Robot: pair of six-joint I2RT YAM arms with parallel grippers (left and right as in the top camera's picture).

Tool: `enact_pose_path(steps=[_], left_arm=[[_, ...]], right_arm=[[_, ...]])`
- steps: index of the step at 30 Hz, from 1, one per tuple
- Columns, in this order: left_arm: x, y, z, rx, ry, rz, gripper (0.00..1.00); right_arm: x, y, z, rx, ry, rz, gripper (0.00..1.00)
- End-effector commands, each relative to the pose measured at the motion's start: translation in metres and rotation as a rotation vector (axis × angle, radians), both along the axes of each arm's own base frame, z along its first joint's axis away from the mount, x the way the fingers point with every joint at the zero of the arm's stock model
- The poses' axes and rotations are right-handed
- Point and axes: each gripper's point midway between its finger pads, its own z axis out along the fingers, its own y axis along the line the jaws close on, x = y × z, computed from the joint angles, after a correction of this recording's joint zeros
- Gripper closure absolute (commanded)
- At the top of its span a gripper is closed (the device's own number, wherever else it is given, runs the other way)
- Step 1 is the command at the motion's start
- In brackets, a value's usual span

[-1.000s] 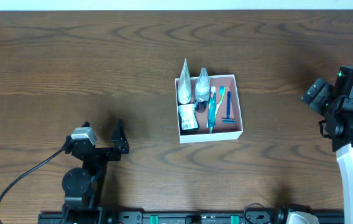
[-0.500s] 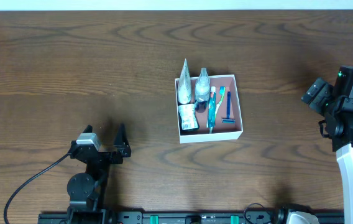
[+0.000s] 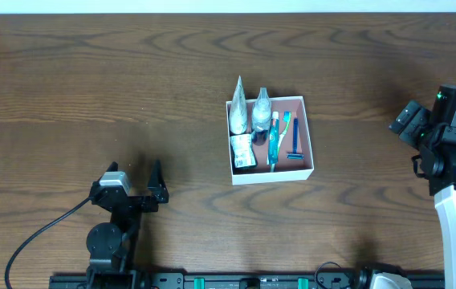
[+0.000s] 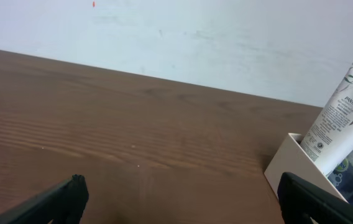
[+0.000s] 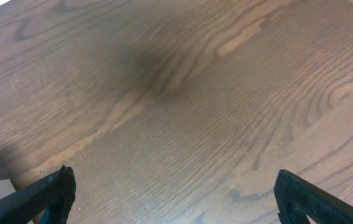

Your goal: Pack container

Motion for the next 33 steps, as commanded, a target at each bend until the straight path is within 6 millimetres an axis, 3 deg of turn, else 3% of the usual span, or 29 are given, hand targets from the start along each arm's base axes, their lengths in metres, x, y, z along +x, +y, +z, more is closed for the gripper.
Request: enact_pose_path(steps=[1, 23, 27, 33], left_arm=[[-0.001, -0.003, -0.015, 0.022, 0.048, -0.017, 0.02], [-0.001, -0.003, -0.015, 0.022, 0.048, -0.016, 0.02], [-0.001, -0.003, -0.015, 0.022, 0.048, -0.017, 0.02], [-0.001, -0.003, -0.015, 0.022, 0.048, -0.017, 0.02]], right_arm=[[-0.001, -0.005, 0.002, -0.01, -0.002, -0.019, 0.01], [-0.002, -0.004, 0.004, -0.011, -0.007, -0.015, 0.01], [-0.006, 0.012, 0.025, -0.021, -0.08, 0.032, 0.01], [-0.029, 0.053, 0.063, -0.045, -0.242, 0.164, 0.01]])
